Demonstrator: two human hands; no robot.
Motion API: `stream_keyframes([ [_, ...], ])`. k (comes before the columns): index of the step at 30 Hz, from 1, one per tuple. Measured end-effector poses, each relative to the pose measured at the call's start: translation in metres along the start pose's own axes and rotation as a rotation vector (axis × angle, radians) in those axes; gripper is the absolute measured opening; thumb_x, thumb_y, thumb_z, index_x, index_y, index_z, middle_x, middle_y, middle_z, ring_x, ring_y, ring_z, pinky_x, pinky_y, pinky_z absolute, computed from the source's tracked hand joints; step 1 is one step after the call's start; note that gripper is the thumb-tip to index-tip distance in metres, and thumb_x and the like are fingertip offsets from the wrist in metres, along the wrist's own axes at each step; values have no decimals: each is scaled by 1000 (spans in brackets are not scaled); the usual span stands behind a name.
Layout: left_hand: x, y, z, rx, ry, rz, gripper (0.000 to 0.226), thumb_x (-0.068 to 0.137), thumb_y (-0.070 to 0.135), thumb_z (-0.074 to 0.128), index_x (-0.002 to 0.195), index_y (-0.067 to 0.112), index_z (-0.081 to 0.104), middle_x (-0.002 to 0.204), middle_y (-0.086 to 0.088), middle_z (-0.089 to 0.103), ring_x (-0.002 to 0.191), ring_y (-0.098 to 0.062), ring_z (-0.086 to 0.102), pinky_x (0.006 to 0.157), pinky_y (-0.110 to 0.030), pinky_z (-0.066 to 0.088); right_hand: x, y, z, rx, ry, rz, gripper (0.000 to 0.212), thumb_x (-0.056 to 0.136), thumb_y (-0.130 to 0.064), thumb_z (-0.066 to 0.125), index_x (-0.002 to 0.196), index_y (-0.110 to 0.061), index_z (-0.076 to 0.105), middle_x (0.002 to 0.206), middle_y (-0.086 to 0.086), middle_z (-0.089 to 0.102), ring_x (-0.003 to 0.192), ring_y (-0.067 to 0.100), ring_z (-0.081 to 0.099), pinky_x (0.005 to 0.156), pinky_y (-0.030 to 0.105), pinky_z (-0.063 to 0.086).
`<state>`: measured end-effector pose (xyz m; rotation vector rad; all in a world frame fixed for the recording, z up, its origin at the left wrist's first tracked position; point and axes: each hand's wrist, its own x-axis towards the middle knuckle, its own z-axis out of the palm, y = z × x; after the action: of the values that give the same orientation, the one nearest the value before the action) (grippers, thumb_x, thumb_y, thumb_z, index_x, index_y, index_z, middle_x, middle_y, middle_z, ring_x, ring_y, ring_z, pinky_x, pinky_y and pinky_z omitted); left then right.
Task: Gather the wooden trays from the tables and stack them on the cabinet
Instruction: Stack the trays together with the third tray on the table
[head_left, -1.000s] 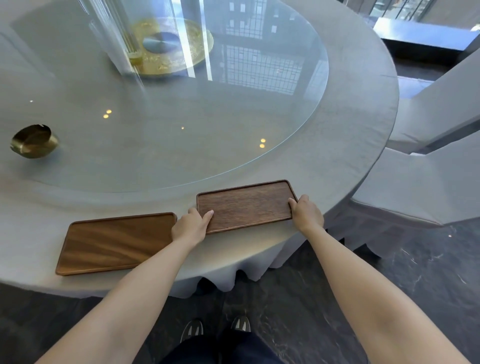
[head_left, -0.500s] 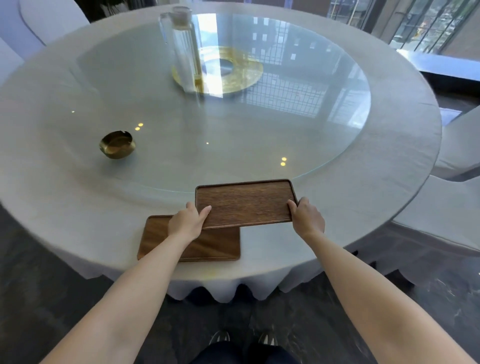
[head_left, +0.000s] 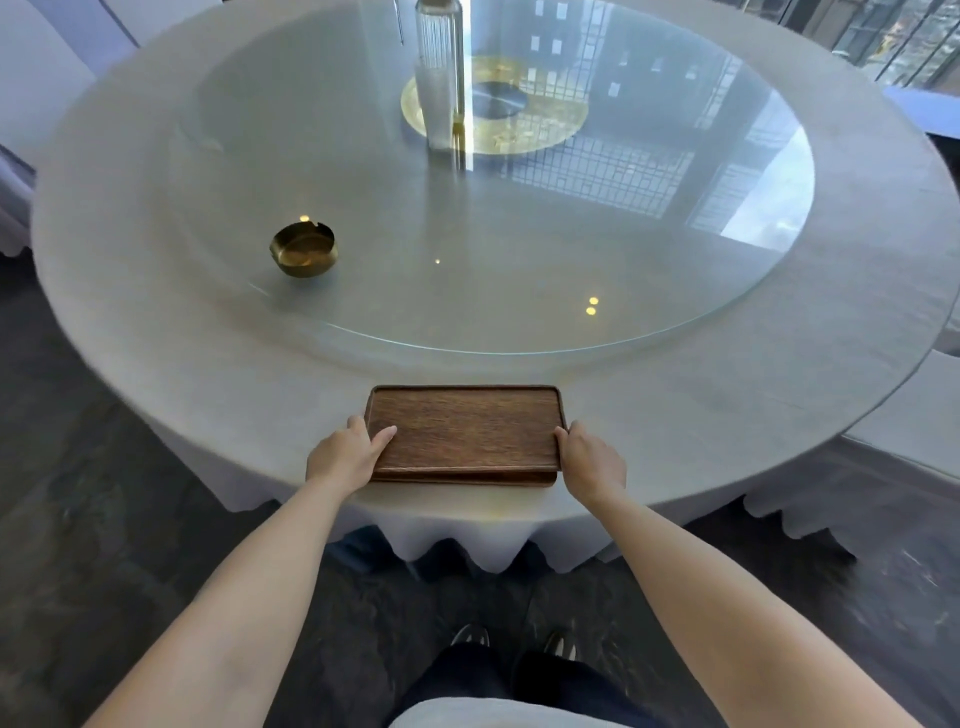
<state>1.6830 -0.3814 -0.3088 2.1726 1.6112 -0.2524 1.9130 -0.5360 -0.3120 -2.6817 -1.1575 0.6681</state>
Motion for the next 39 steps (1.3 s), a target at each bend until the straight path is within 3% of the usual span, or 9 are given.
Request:
stream_keyframes([
  [5, 7, -14, 7, 7, -19, -3, 54, 96, 50, 29, 116, 2, 45, 112, -20, 63, 100, -37, 60, 72, -36, 42, -5, -10, 8, -60, 1, -38, 37, 103, -25, 23, 105, -1, 51, 104, 17, 65, 92, 34, 62, 64, 33, 36],
  [24, 10, -20, 16, 28, -76, 12, 51, 97, 50, 27, 114, 4, 41, 112, -19, 61, 98, -36, 60, 72, -37, 43, 2, -7, 20, -47, -23, 9, 39, 102, -30, 21, 108, -3, 48, 104, 19, 66, 94, 36, 62, 65, 35, 37],
  [39, 14, -17, 14, 86, -23, 27, 48, 100, 43, 21, 114, 2, 41, 109, -22, 62, 97, -39, 59, 70, -38, 42, -2, -6, 19, -21, -68, 9, 39, 102, -32, 23, 110, -4, 48, 104, 18, 66, 93, 36, 63, 64, 36, 40],
])
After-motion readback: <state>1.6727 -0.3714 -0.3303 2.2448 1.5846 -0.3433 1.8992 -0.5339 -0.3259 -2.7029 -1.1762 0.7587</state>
